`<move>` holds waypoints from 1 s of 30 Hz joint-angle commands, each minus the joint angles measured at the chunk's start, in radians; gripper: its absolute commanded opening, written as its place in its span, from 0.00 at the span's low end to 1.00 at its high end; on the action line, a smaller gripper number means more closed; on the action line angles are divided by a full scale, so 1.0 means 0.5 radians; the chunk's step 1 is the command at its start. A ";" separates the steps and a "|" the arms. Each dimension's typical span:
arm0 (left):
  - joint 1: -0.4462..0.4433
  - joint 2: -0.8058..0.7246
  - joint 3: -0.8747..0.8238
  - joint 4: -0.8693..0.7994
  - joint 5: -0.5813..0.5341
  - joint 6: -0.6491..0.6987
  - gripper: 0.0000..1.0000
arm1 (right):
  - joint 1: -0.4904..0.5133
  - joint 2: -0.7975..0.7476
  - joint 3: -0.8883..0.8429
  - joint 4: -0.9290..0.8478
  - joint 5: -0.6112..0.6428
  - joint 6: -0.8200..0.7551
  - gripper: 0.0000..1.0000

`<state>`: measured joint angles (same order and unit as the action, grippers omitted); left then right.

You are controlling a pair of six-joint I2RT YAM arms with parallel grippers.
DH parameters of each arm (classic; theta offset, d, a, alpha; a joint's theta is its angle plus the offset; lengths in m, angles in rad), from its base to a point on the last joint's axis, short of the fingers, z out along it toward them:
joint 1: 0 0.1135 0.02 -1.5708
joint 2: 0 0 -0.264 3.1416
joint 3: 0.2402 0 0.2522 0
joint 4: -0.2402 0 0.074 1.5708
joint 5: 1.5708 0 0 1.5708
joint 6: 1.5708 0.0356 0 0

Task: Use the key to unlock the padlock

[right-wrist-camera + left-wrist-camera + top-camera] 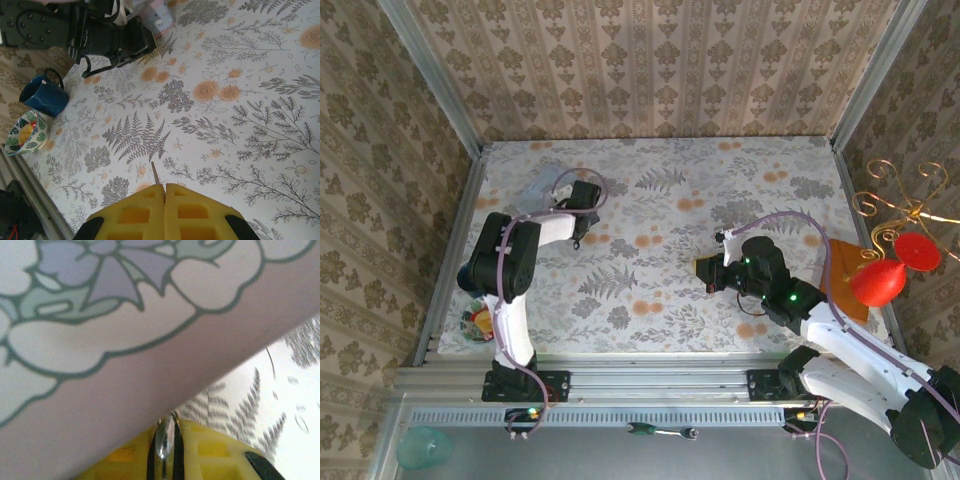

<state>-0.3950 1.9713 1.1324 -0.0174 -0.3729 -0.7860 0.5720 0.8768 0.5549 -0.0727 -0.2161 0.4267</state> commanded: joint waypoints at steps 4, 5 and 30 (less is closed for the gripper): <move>-0.253 -0.145 -0.187 0.147 0.272 0.227 0.07 | 0.000 -0.084 0.069 -0.125 0.133 0.056 0.00; -0.296 -0.158 -0.197 0.145 0.296 0.258 0.07 | 0.000 -0.085 0.065 -0.130 0.143 0.059 0.00; -1.134 -0.400 -0.473 0.033 0.370 0.203 0.25 | 0.000 0.081 0.170 -0.236 0.214 0.124 0.00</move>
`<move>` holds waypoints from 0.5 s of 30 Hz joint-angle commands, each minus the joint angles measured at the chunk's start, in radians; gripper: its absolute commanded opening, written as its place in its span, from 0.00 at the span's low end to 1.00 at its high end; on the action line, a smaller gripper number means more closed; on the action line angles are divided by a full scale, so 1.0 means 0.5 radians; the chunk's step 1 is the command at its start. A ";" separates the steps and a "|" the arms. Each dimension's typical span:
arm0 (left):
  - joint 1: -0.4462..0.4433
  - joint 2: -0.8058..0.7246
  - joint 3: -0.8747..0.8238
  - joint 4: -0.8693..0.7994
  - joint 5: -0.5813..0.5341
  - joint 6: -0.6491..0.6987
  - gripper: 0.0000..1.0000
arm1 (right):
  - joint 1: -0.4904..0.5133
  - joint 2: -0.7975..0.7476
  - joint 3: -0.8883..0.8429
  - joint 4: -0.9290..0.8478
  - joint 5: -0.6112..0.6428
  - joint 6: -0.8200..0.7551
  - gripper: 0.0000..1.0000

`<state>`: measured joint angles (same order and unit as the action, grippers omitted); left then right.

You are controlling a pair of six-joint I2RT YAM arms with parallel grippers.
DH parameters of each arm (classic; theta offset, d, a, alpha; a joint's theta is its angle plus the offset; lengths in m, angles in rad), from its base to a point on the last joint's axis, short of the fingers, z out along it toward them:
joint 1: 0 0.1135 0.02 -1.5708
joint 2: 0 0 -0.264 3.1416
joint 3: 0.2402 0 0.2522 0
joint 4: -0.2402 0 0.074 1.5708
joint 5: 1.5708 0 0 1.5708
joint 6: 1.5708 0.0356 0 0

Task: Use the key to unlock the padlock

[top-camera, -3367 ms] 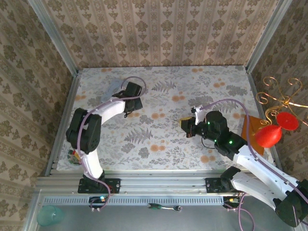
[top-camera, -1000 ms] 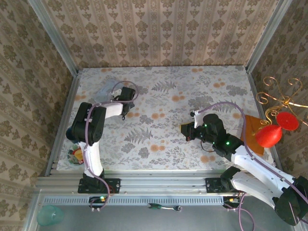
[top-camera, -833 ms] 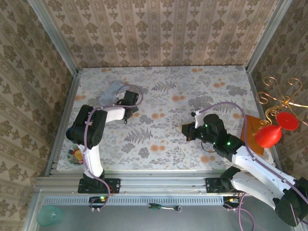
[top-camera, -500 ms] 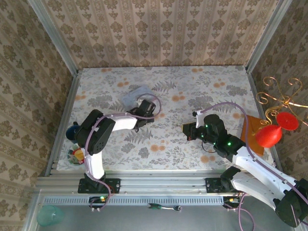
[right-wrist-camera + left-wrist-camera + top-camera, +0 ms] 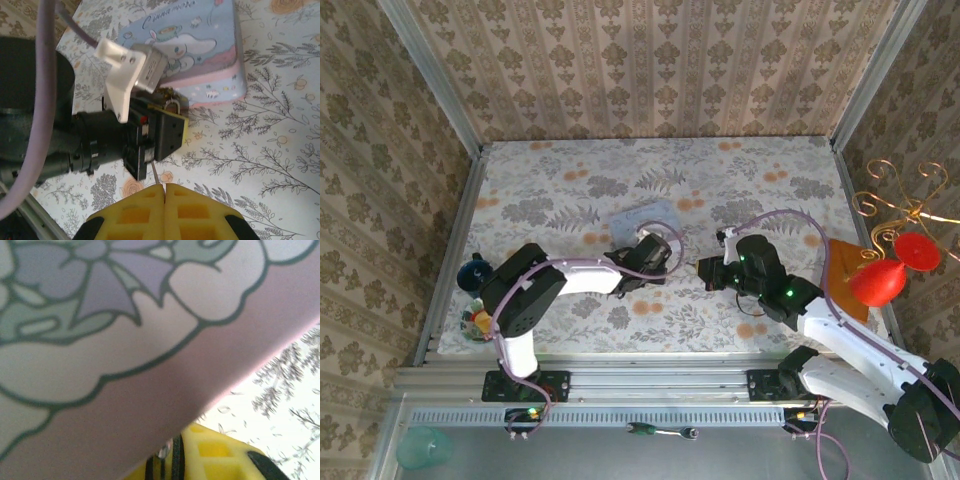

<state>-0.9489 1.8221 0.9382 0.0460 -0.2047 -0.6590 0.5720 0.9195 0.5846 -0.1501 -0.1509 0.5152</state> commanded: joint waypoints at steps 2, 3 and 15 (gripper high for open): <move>-0.029 -0.177 -0.141 -0.064 0.074 -0.092 0.33 | 0.000 -0.003 0.141 -0.098 0.095 -0.067 0.00; -0.035 -0.225 -0.178 -0.029 0.095 -0.100 0.39 | 0.000 -0.004 0.151 -0.097 0.096 -0.063 0.00; 0.084 -0.696 -0.721 0.592 0.326 0.085 0.62 | 0.000 0.049 0.123 0.006 -0.014 0.127 0.00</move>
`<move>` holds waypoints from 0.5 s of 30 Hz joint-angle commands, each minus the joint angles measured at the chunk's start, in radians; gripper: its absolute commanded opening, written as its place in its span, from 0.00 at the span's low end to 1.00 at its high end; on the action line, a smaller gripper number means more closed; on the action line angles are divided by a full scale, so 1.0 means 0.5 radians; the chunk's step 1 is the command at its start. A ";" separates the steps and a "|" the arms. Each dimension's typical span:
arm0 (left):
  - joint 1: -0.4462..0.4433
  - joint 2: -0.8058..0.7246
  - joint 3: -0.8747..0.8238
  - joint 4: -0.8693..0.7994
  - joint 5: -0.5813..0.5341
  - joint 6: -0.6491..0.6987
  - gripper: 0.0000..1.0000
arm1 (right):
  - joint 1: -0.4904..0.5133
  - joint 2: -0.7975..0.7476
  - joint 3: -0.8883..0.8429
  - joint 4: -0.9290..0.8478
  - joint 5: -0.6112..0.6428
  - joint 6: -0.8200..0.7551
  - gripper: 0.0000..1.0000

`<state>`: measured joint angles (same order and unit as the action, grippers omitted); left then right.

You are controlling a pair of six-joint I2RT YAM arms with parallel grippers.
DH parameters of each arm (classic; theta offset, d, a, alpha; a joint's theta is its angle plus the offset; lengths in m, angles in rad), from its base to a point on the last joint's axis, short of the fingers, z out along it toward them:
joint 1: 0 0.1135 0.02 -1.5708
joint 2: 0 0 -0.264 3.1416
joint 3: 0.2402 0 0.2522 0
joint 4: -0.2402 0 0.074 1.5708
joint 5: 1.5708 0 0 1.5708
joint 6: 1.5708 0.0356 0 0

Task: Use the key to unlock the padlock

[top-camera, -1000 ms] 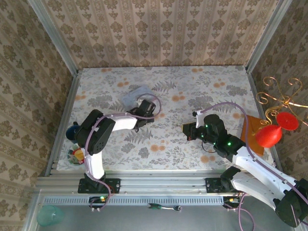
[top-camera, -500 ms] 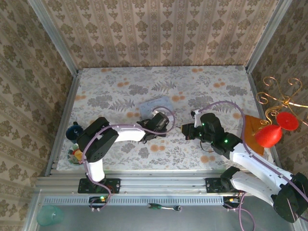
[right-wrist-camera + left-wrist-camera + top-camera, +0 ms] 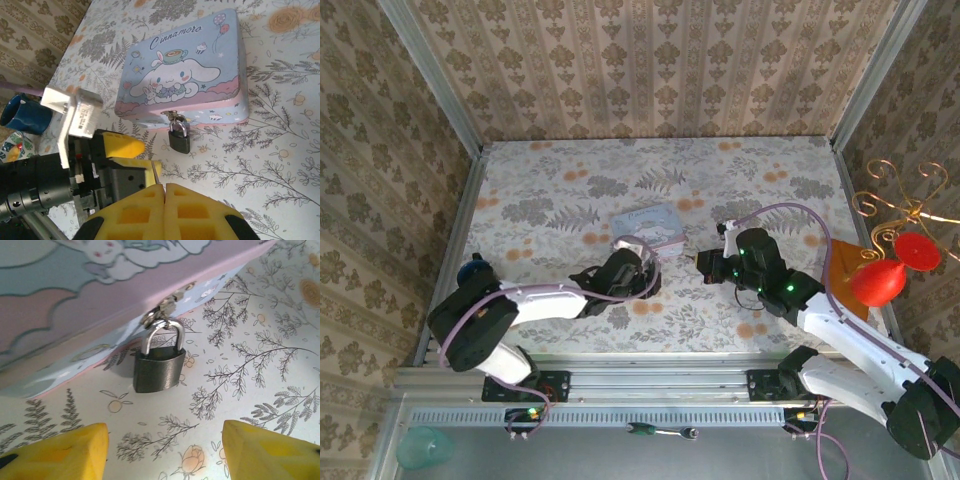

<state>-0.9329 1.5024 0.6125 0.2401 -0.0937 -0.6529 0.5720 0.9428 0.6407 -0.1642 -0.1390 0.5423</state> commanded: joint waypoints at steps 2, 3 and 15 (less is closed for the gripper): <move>0.089 -0.055 -0.089 0.296 0.210 0.118 0.61 | 0.001 -0.002 0.013 0.034 -0.041 0.095 0.00; 0.100 -0.047 -0.084 0.327 0.247 0.134 0.60 | 0.003 -0.003 0.015 0.037 -0.044 0.107 0.00; 0.297 0.379 0.028 0.634 0.455 0.188 0.60 | 0.004 -0.029 -0.076 0.160 -0.107 0.284 0.00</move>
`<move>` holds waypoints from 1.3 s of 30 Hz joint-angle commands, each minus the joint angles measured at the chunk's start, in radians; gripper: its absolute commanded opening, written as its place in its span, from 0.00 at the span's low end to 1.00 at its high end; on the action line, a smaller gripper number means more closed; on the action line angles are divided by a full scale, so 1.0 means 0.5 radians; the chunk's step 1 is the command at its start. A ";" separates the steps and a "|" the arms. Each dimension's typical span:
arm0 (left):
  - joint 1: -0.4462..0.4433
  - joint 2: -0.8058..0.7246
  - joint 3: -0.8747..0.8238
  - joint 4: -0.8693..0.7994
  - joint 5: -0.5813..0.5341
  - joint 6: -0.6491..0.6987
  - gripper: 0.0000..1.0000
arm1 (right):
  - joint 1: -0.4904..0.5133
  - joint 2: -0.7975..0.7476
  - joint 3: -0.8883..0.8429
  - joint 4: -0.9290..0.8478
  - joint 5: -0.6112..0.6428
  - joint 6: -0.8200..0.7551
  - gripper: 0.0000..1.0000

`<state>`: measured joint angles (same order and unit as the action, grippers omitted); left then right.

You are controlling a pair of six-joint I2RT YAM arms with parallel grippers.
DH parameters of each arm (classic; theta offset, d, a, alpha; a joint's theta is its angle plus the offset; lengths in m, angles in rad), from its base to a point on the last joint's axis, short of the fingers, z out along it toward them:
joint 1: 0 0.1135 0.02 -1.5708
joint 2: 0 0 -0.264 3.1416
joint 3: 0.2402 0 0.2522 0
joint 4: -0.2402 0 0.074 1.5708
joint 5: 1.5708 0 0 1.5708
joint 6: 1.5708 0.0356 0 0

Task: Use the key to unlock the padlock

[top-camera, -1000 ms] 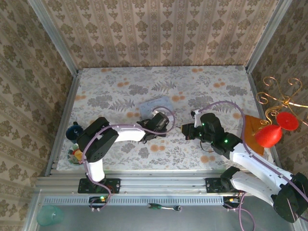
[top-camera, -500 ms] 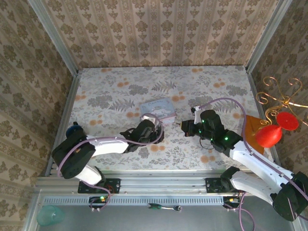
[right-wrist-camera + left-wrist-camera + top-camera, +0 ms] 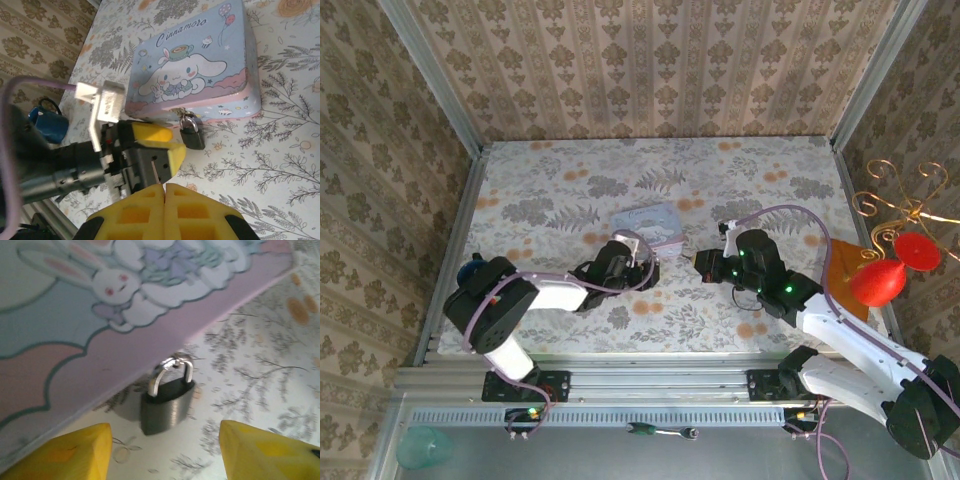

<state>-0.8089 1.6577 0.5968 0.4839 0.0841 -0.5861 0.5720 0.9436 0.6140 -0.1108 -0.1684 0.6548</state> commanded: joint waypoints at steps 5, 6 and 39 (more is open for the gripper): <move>0.081 0.204 0.114 0.236 0.152 0.037 0.57 | 0.002 -0.046 0.005 -0.029 -0.038 0.031 0.00; 0.078 0.214 0.122 0.232 0.142 0.034 0.56 | 0.003 -0.052 0.011 -0.039 -0.032 0.028 0.00; 0.135 0.306 0.244 0.239 0.052 -0.091 0.19 | -0.024 0.108 -0.132 0.089 -0.032 0.382 0.00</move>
<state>-0.7502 1.8187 0.7067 0.5842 0.1337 -0.6113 0.5690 0.9886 0.5663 -0.0937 -0.1867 0.8097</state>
